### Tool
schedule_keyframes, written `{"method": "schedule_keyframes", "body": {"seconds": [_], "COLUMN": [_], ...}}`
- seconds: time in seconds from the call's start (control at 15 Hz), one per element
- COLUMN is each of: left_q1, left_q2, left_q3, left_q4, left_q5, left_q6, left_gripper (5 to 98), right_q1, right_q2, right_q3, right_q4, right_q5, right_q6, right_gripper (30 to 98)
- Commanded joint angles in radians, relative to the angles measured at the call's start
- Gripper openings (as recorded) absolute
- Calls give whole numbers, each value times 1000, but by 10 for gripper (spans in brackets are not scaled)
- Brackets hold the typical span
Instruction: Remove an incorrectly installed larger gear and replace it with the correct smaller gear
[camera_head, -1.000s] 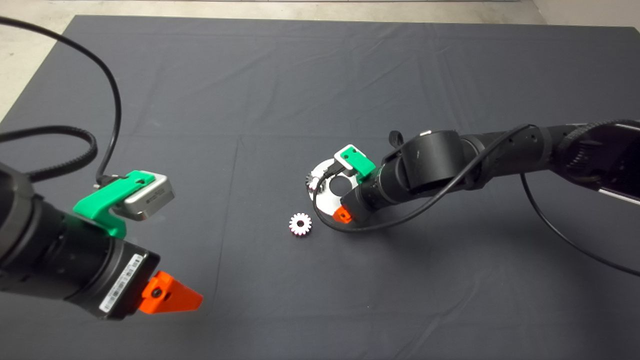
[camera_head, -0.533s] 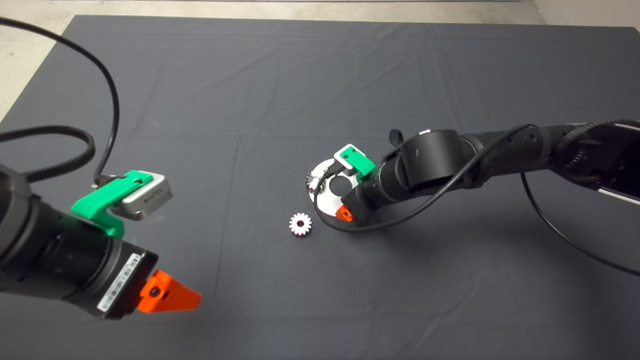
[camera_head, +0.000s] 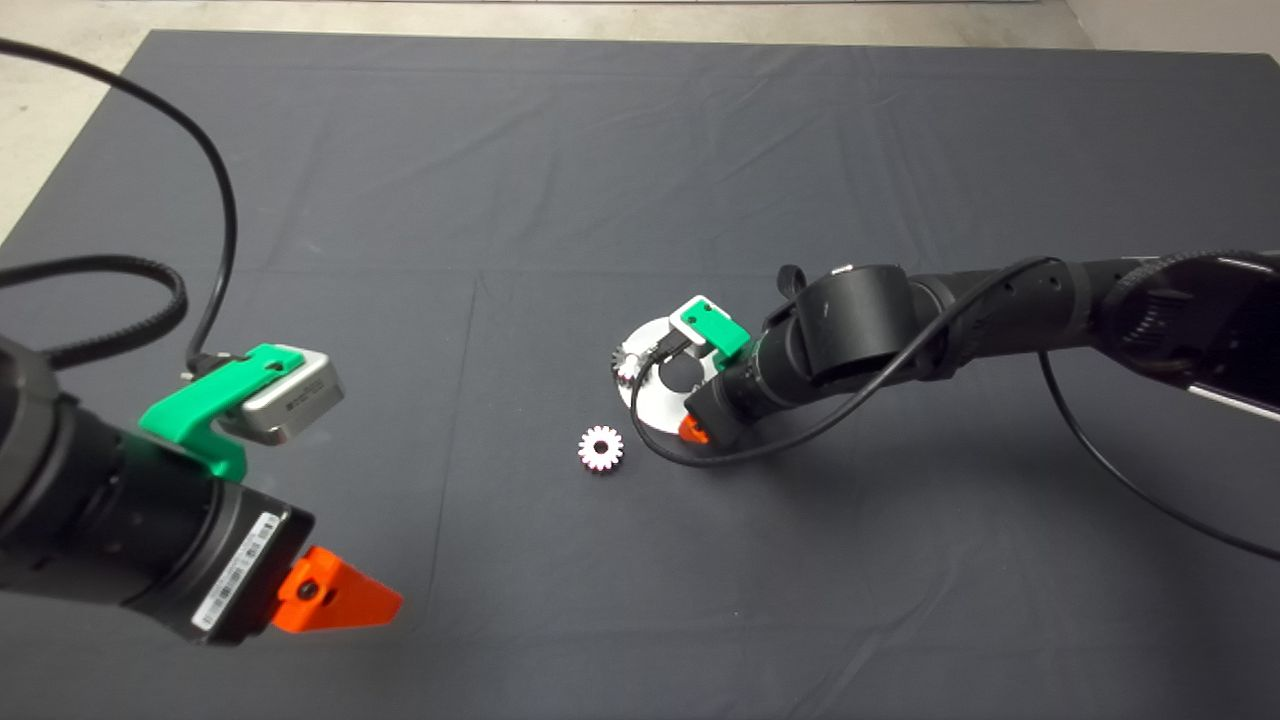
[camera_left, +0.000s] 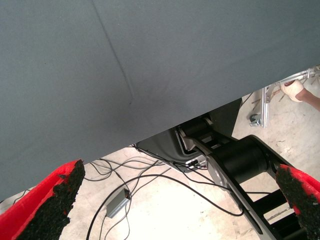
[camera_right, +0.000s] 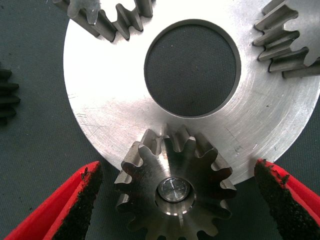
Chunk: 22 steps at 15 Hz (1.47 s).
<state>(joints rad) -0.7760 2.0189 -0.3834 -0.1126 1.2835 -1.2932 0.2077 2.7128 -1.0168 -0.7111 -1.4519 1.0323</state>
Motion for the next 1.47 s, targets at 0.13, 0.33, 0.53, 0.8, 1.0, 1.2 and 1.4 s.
{"method": "schedule_keyframes", "body": {"seconds": [0.13,0.33,0.53,0.8,1.0,1.2,1.4], "left_q1": [-13,-13,-13,-13,-13,-13,-13], "left_q2": [-1,-1,-1,-5,-10,-10,-12], "left_q3": [12,12,12,12,12,12,12], "left_q4": [-18,-18,-18,-17,-18,-18,-16], "left_q5": [0,0,0,0,0,0,0], "left_q6": [0,0,0,0,0,0,0], "left_gripper": [981,981,981,981,981,981,981], "right_q1": [15,15,15,15,15,15,15], "right_q2": [8,8,9,9,9,10,11], "right_q3": [2,0,-6,-9,-9,-8,-6], "right_q4": [-25,-18,-18,-18,-18,-18,-16], "right_q5": [1,-1,-1,-1,1,1,1], "right_q6": [-5,-6,-7,-8,-12,-12,-11], "right_gripper": [750,704,695,652,605,605,605]}}
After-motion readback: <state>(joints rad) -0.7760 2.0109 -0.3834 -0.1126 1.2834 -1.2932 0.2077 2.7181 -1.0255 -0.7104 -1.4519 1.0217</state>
